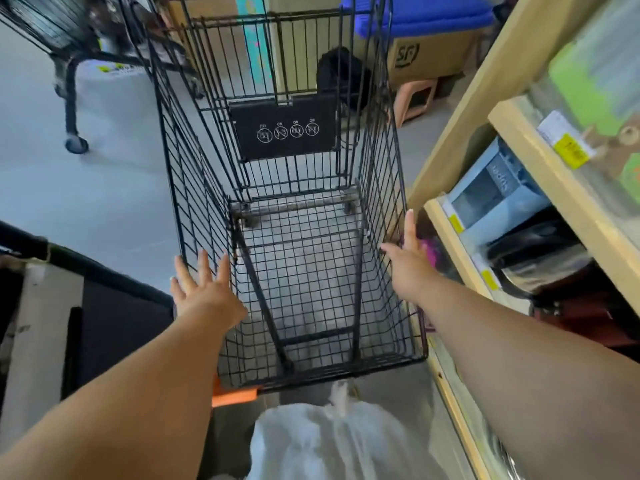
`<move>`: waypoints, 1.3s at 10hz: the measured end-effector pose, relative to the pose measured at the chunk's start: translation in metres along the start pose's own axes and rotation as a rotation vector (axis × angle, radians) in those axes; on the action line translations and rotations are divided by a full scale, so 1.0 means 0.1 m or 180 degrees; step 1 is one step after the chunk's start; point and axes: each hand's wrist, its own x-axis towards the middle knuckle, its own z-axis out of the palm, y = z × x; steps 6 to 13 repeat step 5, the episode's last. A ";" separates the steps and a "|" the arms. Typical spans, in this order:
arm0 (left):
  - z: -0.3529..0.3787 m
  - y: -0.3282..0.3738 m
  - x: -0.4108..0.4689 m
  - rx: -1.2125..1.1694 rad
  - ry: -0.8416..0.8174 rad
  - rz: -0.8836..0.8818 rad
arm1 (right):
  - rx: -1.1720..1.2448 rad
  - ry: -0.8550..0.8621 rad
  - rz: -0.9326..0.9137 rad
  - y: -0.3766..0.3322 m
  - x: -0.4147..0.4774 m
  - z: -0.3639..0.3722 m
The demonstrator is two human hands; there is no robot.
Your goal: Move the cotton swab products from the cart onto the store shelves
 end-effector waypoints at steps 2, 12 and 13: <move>-0.33 0.51 -0.01 -0.0028 0.0096 0.0223 | -0.0273 -0.0263 0.0091 -0.12 0.31 -0.31; -0.95 1.00 -0.13 -0.0001 0.0444 0.0647 | -0.0292 -0.0555 0.0033 -0.06 0.37 -0.51; -0.95 1.00 -0.13 -0.0001 0.0444 0.0647 | -0.0292 -0.0555 0.0033 -0.06 0.37 -0.51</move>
